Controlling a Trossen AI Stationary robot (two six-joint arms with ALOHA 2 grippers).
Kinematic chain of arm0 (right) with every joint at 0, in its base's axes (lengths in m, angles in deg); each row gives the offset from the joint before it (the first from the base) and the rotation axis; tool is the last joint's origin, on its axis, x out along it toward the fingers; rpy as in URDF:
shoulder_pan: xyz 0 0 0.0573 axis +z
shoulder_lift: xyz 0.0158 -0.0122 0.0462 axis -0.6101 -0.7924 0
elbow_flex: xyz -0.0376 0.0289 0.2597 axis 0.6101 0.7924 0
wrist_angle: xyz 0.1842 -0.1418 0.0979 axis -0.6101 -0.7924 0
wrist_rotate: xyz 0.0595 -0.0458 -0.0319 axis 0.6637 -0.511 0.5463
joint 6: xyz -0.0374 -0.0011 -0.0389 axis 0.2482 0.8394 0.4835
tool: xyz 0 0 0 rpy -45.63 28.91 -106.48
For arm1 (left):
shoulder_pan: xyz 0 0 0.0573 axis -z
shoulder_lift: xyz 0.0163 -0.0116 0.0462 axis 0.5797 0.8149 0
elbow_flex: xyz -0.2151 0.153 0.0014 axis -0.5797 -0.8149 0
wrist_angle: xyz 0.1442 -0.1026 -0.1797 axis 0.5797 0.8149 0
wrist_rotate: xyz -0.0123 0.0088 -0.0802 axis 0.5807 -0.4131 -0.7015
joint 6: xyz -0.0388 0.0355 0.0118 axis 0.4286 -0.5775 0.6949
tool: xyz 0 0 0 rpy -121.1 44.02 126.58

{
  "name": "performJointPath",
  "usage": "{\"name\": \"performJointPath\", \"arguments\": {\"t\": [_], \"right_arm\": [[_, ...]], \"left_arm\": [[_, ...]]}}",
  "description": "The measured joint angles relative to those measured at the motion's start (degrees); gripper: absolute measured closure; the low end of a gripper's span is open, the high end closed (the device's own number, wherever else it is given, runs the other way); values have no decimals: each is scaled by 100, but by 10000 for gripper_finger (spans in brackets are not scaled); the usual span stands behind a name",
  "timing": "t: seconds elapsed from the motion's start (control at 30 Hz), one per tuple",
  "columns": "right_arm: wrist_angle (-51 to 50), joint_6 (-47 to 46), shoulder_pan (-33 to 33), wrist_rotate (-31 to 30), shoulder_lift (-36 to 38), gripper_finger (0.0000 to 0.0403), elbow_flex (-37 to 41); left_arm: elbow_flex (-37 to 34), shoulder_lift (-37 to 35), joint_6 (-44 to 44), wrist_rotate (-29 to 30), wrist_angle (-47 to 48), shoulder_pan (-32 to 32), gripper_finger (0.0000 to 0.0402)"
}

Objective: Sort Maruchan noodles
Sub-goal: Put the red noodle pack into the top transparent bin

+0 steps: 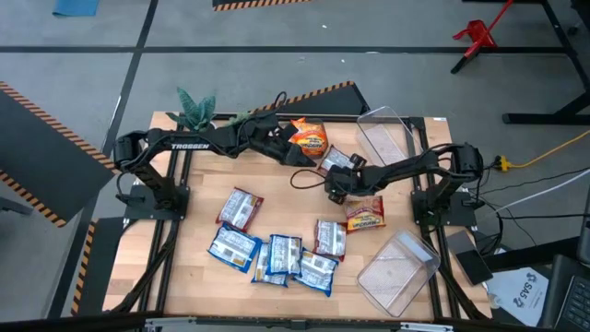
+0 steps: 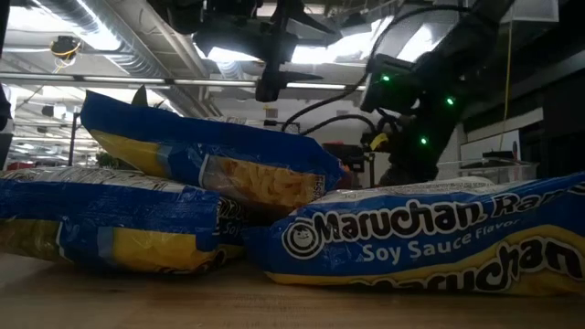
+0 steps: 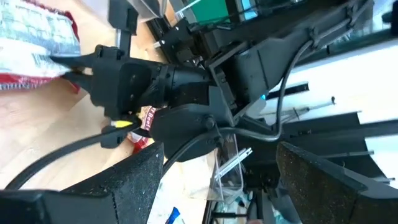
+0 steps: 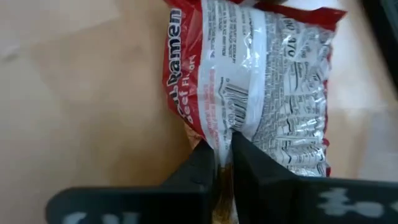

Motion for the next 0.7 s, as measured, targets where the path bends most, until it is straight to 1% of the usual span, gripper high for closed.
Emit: {"name": "performJointPath", "arguments": {"t": [0.1, 0.17, 0.27, 0.43, 0.57, 0.7], "right_arm": [[-565, 0, 4, 706, 165, 396, -363], [-613, 86, 10, 1307, 392, 398, -479], [-661, 93, 15, 1976, 843, 400, -517], [-1203, -15, 11, 2445, 1591, 402, -518], [-1315, -48, 11, 2725, 2099, 402, -518], [-1322, -171, 11, 2770, 2443, 403, -518]], "left_arm": [[0, 0, -361, -282, 0, -73, 96], [0, 0, -627, -436, 0, -126, 96], [0, 0, -1261, -619, 25, -202, 96], [0, -2, -2238, -760, 65, -295, 96], [1, -4, -3978, -734, 317, -214, 96], [9, -4, -5690, -446, 778, 39, 96]]}}
